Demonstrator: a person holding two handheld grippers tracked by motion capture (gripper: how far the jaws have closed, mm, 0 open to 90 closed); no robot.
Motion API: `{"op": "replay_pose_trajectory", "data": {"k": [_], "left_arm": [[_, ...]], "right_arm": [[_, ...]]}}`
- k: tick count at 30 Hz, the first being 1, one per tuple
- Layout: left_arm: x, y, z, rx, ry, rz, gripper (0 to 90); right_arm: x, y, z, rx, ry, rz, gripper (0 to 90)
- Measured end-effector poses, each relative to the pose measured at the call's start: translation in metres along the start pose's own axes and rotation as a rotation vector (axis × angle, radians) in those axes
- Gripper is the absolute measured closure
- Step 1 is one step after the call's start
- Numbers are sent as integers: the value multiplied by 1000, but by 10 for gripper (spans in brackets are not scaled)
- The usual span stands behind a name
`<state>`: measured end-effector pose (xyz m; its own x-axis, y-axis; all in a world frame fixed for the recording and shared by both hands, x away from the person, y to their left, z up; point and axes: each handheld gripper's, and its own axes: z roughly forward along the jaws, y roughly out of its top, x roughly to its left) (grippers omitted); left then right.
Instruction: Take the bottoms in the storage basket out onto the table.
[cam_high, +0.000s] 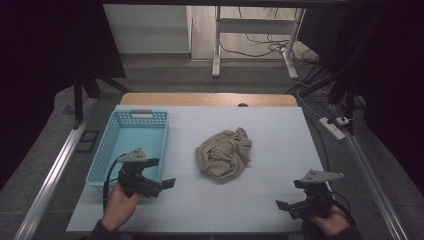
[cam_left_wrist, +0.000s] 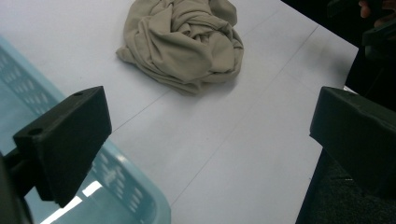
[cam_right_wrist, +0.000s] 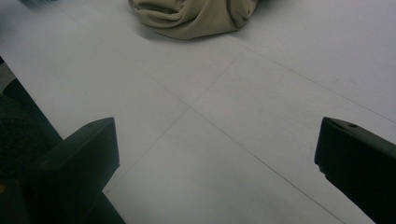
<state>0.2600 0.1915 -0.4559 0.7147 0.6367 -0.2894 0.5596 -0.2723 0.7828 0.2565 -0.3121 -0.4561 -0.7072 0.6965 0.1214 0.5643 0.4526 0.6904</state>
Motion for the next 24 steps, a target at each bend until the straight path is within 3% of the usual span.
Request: {"op": "replay_pose_trajectory", "data": {"k": [11, 24], "left_arm": [[0, -9, -8, -3, 23, -4, 0], [1, -23, -28, -31, 65, -29, 1]], "right_arm": [[0, 0, 0, 3, -2, -3, 0], [0, 0, 0, 3, -7, 2, 0]]}}
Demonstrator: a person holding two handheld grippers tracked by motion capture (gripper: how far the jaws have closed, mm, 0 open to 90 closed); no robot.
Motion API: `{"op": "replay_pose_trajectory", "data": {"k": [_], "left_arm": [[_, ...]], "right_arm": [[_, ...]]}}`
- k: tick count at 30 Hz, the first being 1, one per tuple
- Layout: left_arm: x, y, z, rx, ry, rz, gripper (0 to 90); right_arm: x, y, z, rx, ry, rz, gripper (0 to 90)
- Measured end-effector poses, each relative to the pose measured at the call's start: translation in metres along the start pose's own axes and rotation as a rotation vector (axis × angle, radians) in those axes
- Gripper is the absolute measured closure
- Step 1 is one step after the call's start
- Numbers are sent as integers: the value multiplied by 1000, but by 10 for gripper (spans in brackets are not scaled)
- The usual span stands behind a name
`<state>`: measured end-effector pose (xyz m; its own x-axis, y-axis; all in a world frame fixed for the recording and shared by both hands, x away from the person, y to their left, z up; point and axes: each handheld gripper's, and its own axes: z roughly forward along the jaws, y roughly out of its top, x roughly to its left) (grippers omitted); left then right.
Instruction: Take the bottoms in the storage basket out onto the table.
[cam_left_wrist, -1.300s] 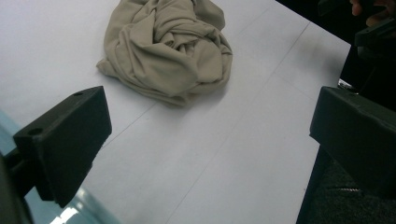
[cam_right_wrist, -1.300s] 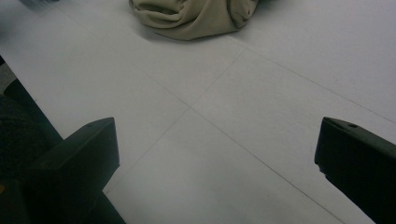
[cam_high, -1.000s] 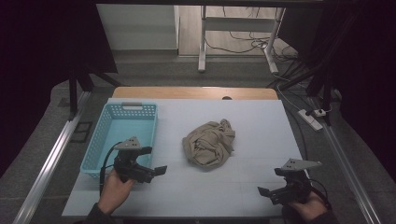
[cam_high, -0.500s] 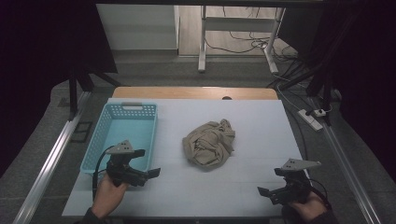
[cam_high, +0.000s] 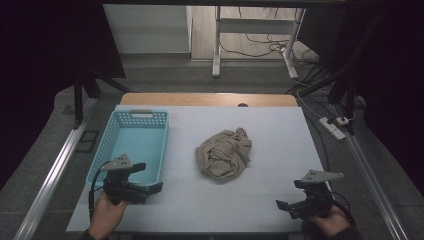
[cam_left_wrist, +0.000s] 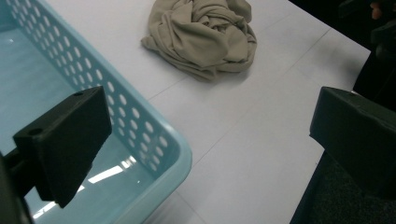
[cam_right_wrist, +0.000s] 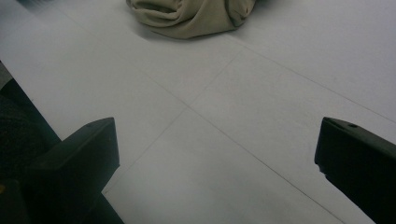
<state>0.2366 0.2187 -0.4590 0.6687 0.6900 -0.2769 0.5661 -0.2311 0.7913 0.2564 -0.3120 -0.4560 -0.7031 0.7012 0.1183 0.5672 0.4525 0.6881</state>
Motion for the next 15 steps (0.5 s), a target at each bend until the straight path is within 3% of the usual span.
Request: {"op": "replay_pose_trajectory", "data": {"k": [15], "left_arm": [[3, -15, -15, 13, 74, -15, 0]], "right_arm": [[1, 0, 0, 0, -2, -6, 0]]}}
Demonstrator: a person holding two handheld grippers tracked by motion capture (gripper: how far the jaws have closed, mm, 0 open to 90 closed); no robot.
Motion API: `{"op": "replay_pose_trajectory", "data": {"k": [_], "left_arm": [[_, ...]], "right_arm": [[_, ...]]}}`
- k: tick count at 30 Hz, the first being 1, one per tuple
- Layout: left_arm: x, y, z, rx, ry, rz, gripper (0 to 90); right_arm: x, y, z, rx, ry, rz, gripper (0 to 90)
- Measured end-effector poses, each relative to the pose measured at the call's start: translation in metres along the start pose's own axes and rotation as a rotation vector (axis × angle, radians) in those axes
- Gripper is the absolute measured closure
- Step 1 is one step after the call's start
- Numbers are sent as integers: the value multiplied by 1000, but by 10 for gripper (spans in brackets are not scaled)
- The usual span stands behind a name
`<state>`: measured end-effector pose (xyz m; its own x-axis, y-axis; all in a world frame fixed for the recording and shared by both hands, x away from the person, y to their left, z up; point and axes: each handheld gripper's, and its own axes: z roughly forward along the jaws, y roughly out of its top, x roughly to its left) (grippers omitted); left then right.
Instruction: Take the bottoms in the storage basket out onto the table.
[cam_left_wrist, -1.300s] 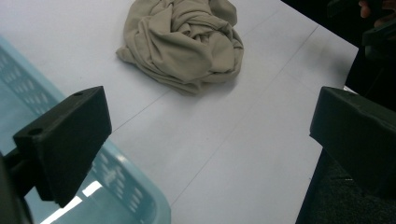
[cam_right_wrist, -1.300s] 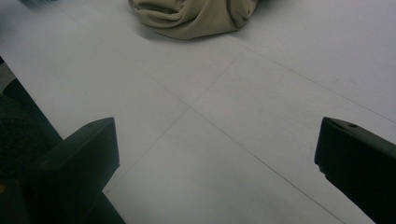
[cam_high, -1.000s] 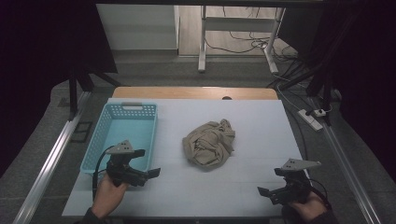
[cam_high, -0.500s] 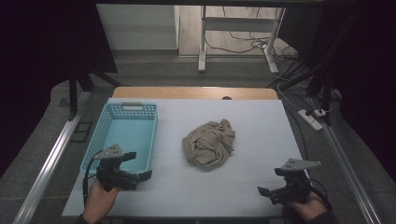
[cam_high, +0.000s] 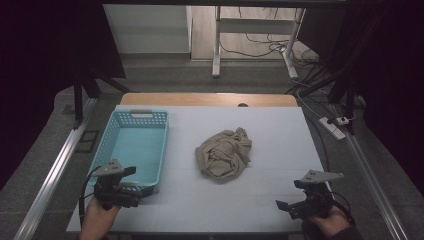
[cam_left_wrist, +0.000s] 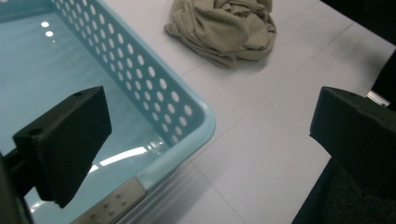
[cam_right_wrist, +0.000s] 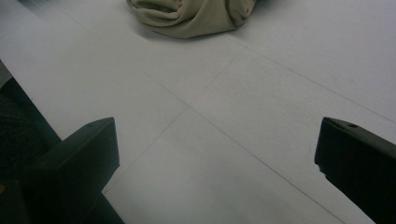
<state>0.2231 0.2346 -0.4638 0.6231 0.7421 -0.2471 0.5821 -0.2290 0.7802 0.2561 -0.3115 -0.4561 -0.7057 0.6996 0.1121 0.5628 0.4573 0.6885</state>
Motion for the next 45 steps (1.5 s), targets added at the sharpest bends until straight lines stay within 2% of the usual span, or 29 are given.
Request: {"op": "replay_pose_trajectory", "data": {"k": [6, 9, 17, 34, 45], "left_arm": [[2, -5, -6, -6, 7, -13, 0], [6, -10, -12, -22, -3, -41, 0], [11, -20, -20, -28, 1, -74, 0], [16, -38, -32, -23, 22, -105, 0], [17, -55, -49, -37, 46, -136, 0]], "right_arm": [[0, 0, 0, 1, 0, 0, 0], [0, 0, 0, 1, -1, 0, 0], [1, 0, 1, 4, -3, -2, 0], [1, 0, 1, 9, -6, -6, 0], [1, 0, 1, 10, -9, -6, 0]]}}
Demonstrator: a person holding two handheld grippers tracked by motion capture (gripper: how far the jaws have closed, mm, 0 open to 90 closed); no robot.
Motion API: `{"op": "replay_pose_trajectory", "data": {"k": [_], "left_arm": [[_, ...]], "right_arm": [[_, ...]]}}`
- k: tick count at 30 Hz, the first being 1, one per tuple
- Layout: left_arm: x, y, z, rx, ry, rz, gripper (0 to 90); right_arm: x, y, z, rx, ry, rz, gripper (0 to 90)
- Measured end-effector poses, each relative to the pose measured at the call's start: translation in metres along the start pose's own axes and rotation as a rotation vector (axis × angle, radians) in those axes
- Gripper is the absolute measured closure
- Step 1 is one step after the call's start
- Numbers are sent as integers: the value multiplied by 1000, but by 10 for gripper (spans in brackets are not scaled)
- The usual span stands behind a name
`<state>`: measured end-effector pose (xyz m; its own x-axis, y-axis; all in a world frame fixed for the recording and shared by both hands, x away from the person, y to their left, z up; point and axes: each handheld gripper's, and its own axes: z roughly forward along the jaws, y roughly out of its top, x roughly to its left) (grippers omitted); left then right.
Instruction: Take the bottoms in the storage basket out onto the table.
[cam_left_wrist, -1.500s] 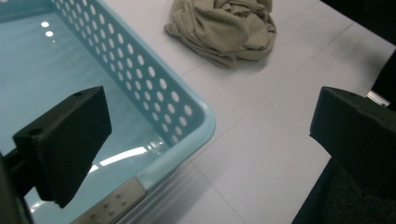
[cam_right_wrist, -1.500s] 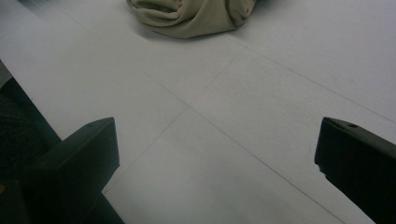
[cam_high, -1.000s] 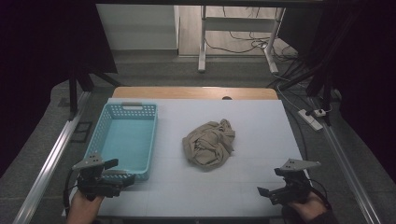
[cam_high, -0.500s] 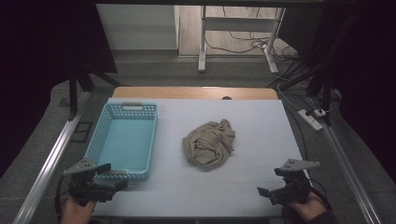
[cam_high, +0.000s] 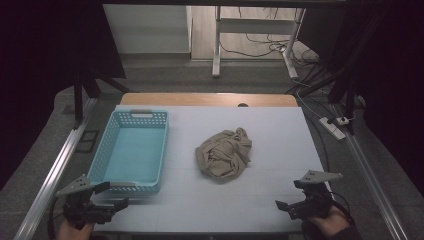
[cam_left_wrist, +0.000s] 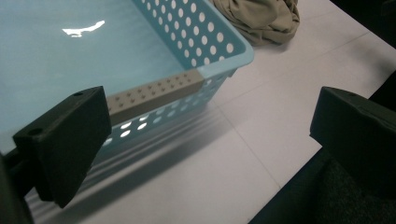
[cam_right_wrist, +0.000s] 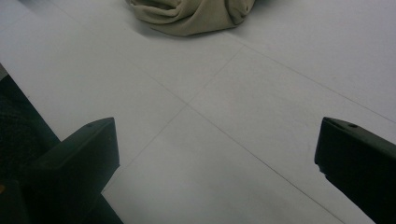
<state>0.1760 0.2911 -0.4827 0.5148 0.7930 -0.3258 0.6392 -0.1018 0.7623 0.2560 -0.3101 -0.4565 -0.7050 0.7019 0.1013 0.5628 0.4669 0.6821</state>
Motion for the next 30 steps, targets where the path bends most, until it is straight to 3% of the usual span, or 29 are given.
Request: {"op": "replay_pose_trajectory", "data": {"k": [19, 30], "left_arm": [[3, -15, -18, -19, 20, -9, 0], [3, -22, -28, -23, 53, -27, 0]], "right_arm": [[0, 0, 0, 2, -5, 2, 0], [0, 0, 0, 2, -8, 3, 0]]}}
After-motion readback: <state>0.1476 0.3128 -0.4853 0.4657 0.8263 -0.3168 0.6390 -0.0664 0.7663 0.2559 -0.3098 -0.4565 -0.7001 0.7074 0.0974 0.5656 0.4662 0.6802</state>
